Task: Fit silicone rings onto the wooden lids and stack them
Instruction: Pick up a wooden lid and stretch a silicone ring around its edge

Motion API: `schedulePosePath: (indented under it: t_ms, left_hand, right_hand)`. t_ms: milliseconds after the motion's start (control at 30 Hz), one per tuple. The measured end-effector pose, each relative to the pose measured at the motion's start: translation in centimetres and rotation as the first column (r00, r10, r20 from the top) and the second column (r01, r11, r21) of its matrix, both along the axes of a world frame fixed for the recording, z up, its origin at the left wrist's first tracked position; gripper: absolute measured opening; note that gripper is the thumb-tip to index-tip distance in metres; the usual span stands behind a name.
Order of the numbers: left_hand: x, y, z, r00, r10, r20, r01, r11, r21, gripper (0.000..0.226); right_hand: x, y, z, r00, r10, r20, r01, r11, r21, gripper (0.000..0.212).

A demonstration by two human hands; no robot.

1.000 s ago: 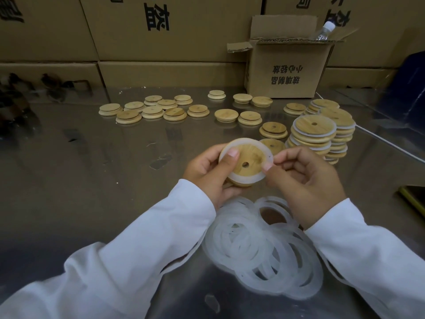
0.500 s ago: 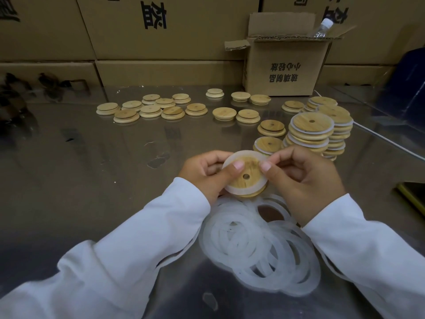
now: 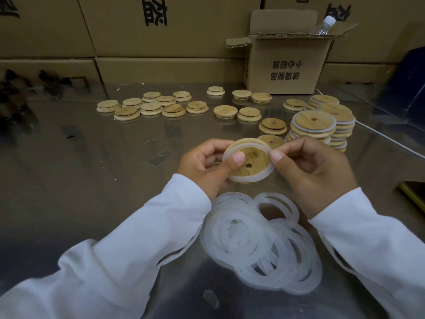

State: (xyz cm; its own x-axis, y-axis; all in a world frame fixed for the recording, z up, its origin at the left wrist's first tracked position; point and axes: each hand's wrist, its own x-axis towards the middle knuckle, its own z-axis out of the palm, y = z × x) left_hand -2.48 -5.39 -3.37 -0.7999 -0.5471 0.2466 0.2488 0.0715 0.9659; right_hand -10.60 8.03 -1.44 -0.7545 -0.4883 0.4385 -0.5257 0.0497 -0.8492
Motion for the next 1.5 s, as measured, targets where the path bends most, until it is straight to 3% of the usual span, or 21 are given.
schedulePosePath:
  t_ms: [133, 300, 633, 900, 1167, 1500]
  left_hand:
    - [0.0, 0.4, 0.0, 1.0, 0.019, 0.004, -0.019, 0.996, 0.089, 0.031]
    - [-0.3, 0.5, -0.1, 0.999, 0.032, 0.029, -0.037, 0.98, 0.195, 0.013]
    - [-0.2, 0.3, -0.5, 0.997, -0.063, 0.046, 0.063, 0.998, 0.009, 0.025]
    - [-0.3, 0.4, -0.6, 0.996, -0.041, 0.078, 0.039, 0.999, 0.023, 0.013]
    - [-0.1, 0.0, -0.1, 0.992, -0.117, 0.048, 0.112, 0.989, 0.099, 0.026]
    - [-0.2, -0.3, 0.8, 0.982, -0.183, -0.047, 0.189, 0.951, 0.246, 0.024]
  right_hand:
    - [0.1, -0.3, -0.5, 0.998, 0.009, 0.061, -0.005, 0.998, -0.067, 0.012]
    - [0.0, -0.4, -1.0, 0.996, -0.067, 0.058, 0.069, 0.997, -0.031, 0.007]
    - [-0.2, -0.4, -0.9, 0.996, -0.09, 0.002, 0.09, 0.994, 0.057, 0.009]
    - [0.2, -0.5, -0.9, 0.994, -0.038, -0.1, 0.047, 0.995, 0.091, 0.007]
    - [-0.5, -0.4, -0.7, 0.999, -0.026, 0.04, 0.024, 0.999, 0.047, 0.015]
    - [-1.1, 0.0, 0.0, 0.997, 0.061, 0.044, -0.061, 0.998, -0.012, 0.016]
